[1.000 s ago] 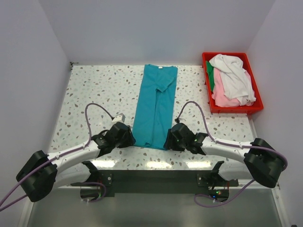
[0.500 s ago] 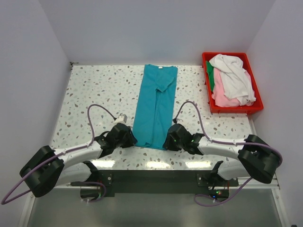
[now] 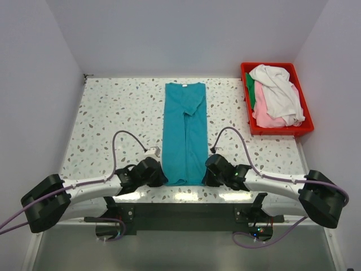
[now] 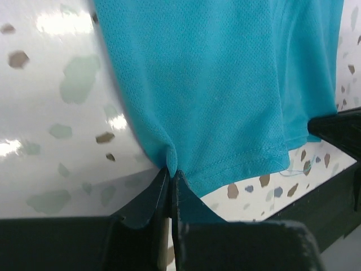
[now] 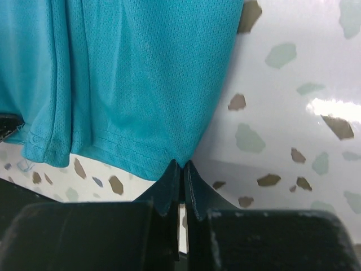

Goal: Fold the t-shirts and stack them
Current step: Fold the tshirt

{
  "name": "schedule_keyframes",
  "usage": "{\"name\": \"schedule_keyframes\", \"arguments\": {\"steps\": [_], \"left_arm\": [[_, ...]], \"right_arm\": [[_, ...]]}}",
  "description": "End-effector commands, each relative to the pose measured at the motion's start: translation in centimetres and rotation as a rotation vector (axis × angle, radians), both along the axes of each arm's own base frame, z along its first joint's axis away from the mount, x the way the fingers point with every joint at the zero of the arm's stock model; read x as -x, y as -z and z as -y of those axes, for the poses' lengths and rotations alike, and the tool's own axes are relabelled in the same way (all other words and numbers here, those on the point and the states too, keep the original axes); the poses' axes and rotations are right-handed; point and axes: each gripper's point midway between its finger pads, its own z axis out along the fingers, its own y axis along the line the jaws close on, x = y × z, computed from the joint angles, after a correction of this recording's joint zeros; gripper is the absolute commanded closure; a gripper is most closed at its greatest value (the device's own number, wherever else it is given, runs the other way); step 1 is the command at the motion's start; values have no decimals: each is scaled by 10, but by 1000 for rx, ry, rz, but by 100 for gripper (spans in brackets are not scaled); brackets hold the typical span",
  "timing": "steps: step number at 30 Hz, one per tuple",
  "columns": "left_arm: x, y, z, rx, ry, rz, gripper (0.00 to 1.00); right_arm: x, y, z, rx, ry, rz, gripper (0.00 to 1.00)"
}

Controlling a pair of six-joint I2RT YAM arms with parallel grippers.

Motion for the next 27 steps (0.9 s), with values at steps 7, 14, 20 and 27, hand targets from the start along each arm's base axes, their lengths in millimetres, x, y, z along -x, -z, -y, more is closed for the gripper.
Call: {"name": "schedule_keyframes", "arguments": {"steps": [7,14,20,27], "left_arm": [[5,-35,4,-18,-36,42,100],[-63,-92,23,5,-91,142,100],[-132,-119,27,-2,-154,195,100],[-207,-112,23,-30,-242,189,100]], "right_arm": [[15,-26,36,180,-48,81,100],[-41,-86,20,293,-57,232,99],[-116,-99,-5,285,-42,240,100],[-208,-92,-17,254,6,221,100]]}}
